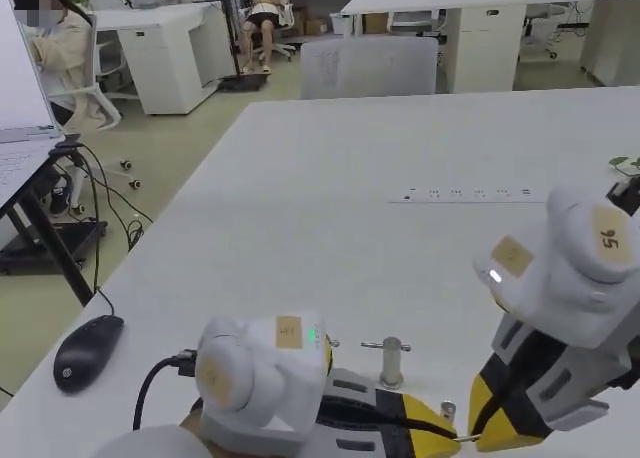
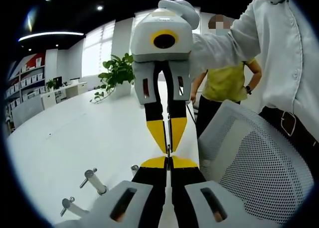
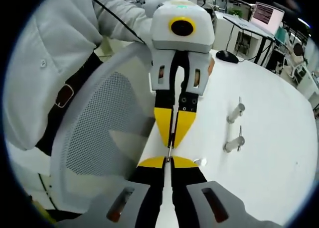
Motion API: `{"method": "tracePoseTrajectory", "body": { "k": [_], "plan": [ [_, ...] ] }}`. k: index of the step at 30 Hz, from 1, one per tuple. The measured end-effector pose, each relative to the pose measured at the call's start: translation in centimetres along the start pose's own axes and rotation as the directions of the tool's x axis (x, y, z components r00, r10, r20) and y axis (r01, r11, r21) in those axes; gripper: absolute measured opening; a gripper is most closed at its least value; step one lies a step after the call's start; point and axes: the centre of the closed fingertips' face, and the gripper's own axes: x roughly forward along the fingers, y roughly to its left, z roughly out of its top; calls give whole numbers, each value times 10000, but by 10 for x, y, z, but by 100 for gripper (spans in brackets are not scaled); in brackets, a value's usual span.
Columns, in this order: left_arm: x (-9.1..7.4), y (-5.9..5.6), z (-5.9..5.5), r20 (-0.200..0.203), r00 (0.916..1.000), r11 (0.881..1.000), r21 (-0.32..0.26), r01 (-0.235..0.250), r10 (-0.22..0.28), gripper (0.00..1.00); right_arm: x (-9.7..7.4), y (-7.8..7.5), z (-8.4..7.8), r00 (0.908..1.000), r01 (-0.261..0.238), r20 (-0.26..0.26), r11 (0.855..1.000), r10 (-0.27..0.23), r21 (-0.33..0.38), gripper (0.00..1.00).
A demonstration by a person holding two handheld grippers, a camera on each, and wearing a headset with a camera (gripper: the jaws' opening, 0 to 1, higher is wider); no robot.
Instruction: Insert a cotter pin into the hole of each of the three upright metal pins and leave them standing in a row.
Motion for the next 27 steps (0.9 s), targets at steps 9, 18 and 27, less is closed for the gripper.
{"method": "tracePoseTrajectory", "body": {
  "k": [9, 18, 27],
  "plan": [
    [3, 1, -2, -114, 9999, 10000, -23, -20, 20, 0, -1, -2, -3, 9999, 111, -38, 9999, -111, 85, 8],
    [5, 2, -1, -96, 9999, 10000, -90, -41, 40, 0, 0, -4, -2, 9997, 233, 14, 9997, -233, 33, 5],
    [3, 3, -2, -55, 10000, 9998, -184, -24, 23, 0, -2, -6, 1, 9959, 500, 732, 9979, -529, 411, 4]
  ]
}}
